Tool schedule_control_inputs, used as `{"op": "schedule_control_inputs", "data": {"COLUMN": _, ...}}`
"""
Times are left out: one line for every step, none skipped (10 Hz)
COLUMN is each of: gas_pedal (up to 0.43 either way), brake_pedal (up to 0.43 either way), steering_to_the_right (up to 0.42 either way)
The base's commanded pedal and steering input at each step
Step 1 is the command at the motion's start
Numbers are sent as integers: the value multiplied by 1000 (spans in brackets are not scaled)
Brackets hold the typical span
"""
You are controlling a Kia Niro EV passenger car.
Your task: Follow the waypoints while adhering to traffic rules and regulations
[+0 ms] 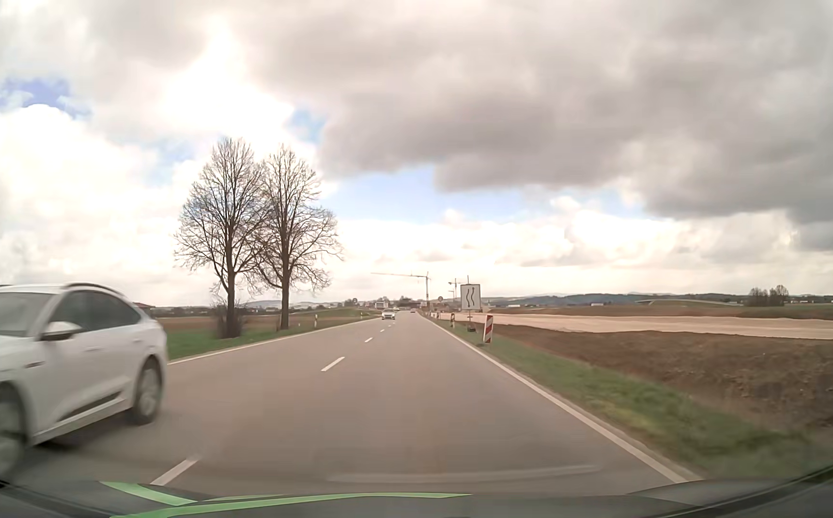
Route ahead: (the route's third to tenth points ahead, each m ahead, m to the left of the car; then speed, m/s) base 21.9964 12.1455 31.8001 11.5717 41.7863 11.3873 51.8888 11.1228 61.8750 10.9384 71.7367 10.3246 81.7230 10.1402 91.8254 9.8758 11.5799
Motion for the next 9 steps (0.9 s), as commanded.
{"op": "schedule_control_inputs", "data": {"gas_pedal": 98, "brake_pedal": 0, "steering_to_the_right": -1}}
{"op": "schedule_control_inputs", "data": {"gas_pedal": 98, "brake_pedal": 0, "steering_to_the_right": -1}}
{"op": "schedule_control_inputs", "data": {"gas_pedal": 98, "brake_pedal": 0, "steering_to_the_right": -1}}
{"op": "schedule_control_inputs", "data": {"gas_pedal": 98, "brake_pedal": 0, "steering_to_the_right": -1}}
{"op": "schedule_control_inputs", "data": {"gas_pedal": 98, "brake_pedal": 0, "steering_to_the_right": -1}}
{"op": "schedule_control_inputs", "data": {"gas_pedal": 98, "brake_pedal": 0, "steering_to_the_right": -1}}
{"op": "schedule_control_inputs", "data": {"gas_pedal": 98, "brake_pedal": 0, "steering_to_the_right": -1}}
{"op": "schedule_control_inputs", "data": {"gas_pedal": 98, "brake_pedal": 0, "steering_to_the_right": -1}}
{"op": "schedule_control_inputs", "data": {"gas_pedal": 98, "brake_pedal": 0, "steering_to_the_right": -1}}
